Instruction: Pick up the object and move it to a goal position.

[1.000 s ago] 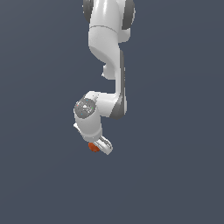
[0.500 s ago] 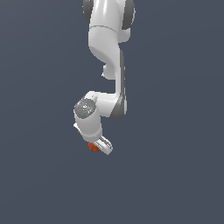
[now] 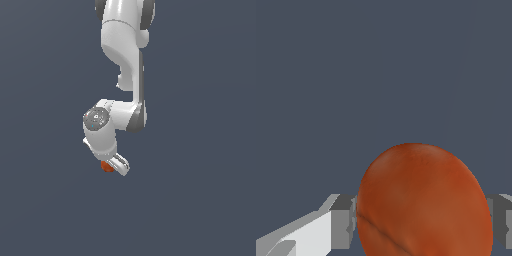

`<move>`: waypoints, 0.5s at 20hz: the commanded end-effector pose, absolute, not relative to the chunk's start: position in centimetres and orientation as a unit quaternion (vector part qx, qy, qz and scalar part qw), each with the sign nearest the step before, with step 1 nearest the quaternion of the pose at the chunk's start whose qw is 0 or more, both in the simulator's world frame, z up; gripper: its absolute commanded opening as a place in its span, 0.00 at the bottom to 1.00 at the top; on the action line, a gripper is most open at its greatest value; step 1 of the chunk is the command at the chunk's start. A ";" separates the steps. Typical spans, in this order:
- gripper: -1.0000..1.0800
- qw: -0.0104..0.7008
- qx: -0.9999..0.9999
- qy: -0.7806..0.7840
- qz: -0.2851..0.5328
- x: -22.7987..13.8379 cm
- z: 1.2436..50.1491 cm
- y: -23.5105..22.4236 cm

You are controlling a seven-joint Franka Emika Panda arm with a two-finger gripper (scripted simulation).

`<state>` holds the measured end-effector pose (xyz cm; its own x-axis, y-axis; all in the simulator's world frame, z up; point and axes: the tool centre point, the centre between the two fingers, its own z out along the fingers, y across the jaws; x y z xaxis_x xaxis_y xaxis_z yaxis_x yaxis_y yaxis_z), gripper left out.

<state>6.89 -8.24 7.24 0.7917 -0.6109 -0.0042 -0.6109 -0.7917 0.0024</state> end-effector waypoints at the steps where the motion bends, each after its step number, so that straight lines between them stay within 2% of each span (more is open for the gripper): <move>1: 0.00 0.000 0.946 -0.323 0.000 7.3 9.1 -8.1; 10: 0.00 0.001 0.946 -0.323 0.000 8.8 17.8 -7.2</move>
